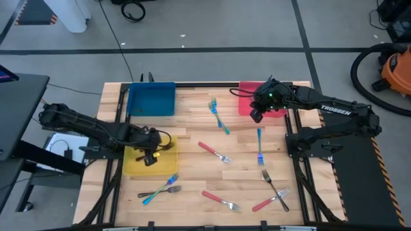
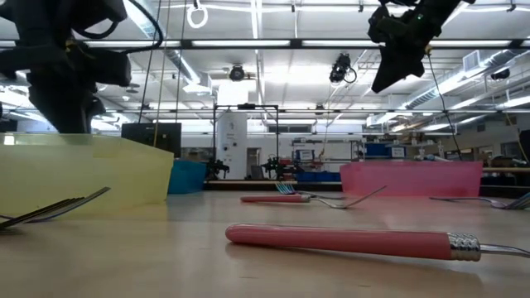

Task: Sort silverware by color (type)
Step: Put the blue fork into the blue bin

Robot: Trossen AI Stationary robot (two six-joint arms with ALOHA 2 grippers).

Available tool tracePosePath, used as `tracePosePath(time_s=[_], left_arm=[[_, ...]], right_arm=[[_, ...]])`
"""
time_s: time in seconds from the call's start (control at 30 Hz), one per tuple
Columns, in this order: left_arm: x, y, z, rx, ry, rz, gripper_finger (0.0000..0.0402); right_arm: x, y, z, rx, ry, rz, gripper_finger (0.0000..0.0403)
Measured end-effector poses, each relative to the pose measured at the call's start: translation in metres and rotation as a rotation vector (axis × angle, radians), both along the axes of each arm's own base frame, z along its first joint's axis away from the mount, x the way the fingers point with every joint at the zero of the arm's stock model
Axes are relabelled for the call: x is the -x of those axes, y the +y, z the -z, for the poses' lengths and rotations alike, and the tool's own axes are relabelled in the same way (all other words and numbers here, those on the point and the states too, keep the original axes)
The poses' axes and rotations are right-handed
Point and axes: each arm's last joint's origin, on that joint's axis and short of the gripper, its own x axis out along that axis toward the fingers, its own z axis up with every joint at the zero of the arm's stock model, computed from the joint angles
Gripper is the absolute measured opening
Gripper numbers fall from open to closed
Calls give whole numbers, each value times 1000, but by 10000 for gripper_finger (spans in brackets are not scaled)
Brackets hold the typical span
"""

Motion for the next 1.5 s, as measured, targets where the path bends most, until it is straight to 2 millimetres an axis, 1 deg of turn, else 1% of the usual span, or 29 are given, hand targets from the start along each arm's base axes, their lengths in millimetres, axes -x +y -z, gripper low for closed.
tracePosePath(time_s=[0.17, 0.3, 0.43, 0.57, 0.67, 0.8, 0.97, 1.17, 1.37, 1.5], left_arm=[[-11, 1, -5, -48, -119, 50, 55], [-24, 8, -15, -177, -275, 43, 55], [-38, 24, -29, -356, -429, 7, 55], [-46, 45, -43, -510, -536, -48, 55], [-47, 62, -49, -595, -558, -97, 55], [-44, 85, -52, -652, -546, -178, 55], [-38, 103, -52, -681, -517, -259, 55], [-36, 117, -59, -760, -540, -285, 55], [-36, 123, -68, -866, -572, -259, 55], [-34, 128, -69, -886, -559, -270, 55]], right_arm=[[-6, -2, -6, 35, -87, -1, 55], [-11, -5, -14, 91, -168, -18, 55], [-15, -6, -19, 173, -194, -75, 55], [-18, -9, -25, 276, -221, -103, 55], [-20, -10, -31, 337, -256, -91, 55], [-22, -11, -34, 372, -279, -103, 55], [-22, -12, -36, 391, -283, -83, 59], [-26, -14, -32, 398, -261, -91, 85], [-45, -21, -15, 393, -176, -123, 115], [-60, -31, -7, 404, -195, -106, 120]])
